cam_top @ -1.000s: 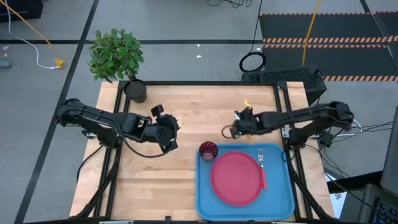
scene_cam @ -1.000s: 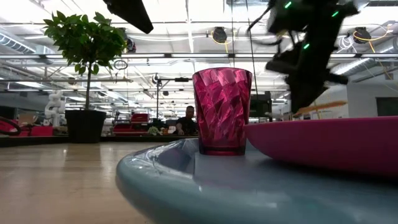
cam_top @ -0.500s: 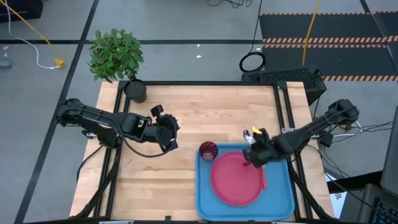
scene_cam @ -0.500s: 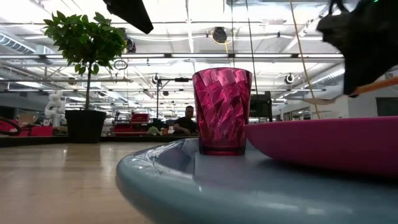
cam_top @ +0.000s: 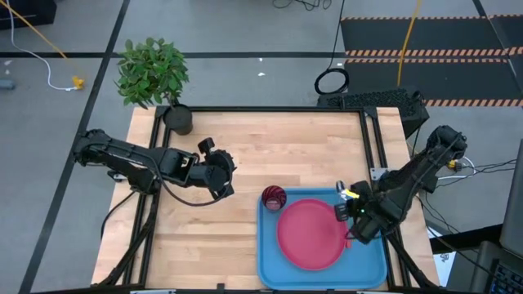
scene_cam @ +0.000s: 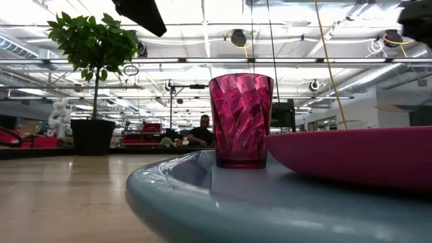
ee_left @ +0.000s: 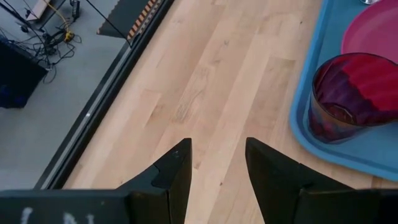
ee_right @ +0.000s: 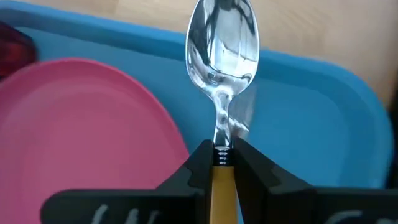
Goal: Pick and place plate/cup/fork/spoon on tray
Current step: Put the yellow spoon on the right of the red fork on the blue tray
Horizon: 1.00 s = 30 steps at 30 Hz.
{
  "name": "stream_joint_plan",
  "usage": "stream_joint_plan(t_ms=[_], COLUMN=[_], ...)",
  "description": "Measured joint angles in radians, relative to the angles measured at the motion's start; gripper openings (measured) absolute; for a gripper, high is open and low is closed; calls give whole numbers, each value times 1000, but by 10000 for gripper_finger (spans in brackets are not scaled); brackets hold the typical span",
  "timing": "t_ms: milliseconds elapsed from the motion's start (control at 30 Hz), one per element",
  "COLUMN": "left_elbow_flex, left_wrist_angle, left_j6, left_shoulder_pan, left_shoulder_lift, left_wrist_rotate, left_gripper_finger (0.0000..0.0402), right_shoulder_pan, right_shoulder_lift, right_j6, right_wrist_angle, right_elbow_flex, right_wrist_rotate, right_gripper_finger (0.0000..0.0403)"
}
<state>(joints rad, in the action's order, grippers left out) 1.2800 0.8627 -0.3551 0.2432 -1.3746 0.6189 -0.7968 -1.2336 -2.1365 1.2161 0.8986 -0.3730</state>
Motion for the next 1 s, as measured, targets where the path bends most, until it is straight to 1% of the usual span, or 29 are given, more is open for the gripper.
stream_joint_plan(t_ms=[233,400,667,1000], left_elbow_flex=[0,0,0,0], left_wrist_angle=[0,0,0,0], left_j6=[-2,-5,-15,-24], left_shoulder_pan=[0,0,-1,0], left_shoulder_lift=[0,0,0,0], left_wrist_rotate=[0,0,0,0], left_gripper_finger=[152,152,152,152], right_shoulder_pan=[-118,-179,-207,-214], right_shoulder_lift=[-43,-103,-206,-290], right_j6=[-179,-254,-279,-288], right_wrist_angle=[62,63,43,3], right_elbow_flex=[0,0,1,1], right_wrist_rotate=[83,96,195,195], right_gripper_finger=[32,32,32,32])
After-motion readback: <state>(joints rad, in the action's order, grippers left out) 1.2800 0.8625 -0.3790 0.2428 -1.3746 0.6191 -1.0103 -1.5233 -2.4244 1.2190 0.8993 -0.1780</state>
